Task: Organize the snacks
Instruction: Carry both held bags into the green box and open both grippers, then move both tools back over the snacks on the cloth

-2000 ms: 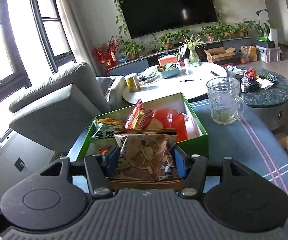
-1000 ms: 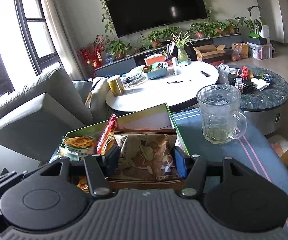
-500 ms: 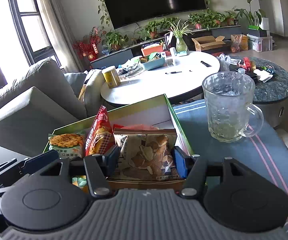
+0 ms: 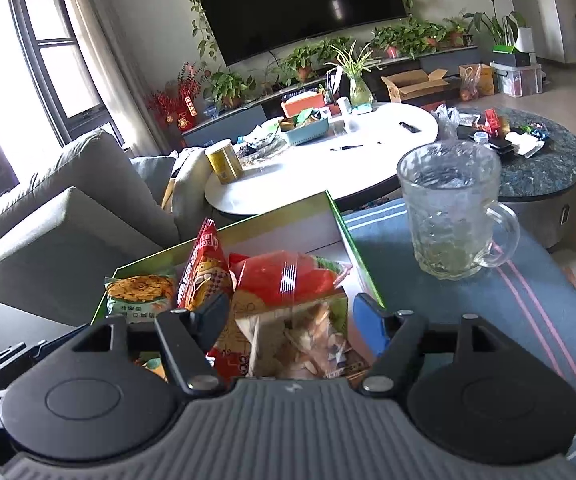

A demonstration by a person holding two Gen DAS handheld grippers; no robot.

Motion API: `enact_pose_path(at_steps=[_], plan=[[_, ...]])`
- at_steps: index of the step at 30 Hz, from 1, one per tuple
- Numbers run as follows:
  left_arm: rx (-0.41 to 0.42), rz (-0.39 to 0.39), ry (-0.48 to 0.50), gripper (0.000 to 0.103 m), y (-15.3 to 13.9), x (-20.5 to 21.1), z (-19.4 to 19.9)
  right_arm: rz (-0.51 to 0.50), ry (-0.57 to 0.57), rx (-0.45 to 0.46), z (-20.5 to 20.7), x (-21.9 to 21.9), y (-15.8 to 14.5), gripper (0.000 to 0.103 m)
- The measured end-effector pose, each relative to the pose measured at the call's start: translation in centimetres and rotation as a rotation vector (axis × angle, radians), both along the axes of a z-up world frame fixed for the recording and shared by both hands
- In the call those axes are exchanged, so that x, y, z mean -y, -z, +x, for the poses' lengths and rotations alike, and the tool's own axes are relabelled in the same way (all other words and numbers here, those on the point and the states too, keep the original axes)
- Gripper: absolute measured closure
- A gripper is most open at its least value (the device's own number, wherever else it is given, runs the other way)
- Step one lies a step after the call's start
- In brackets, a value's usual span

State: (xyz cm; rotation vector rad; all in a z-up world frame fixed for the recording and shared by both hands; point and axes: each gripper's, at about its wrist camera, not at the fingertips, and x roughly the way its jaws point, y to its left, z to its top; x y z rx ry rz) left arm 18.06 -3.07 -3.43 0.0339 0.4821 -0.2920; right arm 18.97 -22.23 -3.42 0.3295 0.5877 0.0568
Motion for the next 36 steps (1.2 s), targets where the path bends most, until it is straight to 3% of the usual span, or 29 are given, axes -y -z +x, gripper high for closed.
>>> enact_pose_path(at_steps=[10,20,36], plan=[[-0.018,0.009,0.018,0.045,-0.2,0.3,-3.6,-0.003,0.006,-0.011,-3.1,1.2,-0.7,0.037],[-0.073,0.018,0.077,0.038,1.5,1.0,-8.6,0.013,-0.003,-0.042,-6.2,1.8,-0.2,0.037],[-0.15,-0.003,0.184,0.037,2.5,2.1,-14.8,0.041,0.005,-0.016,-11.1,2.6,-1.0,0.037]])
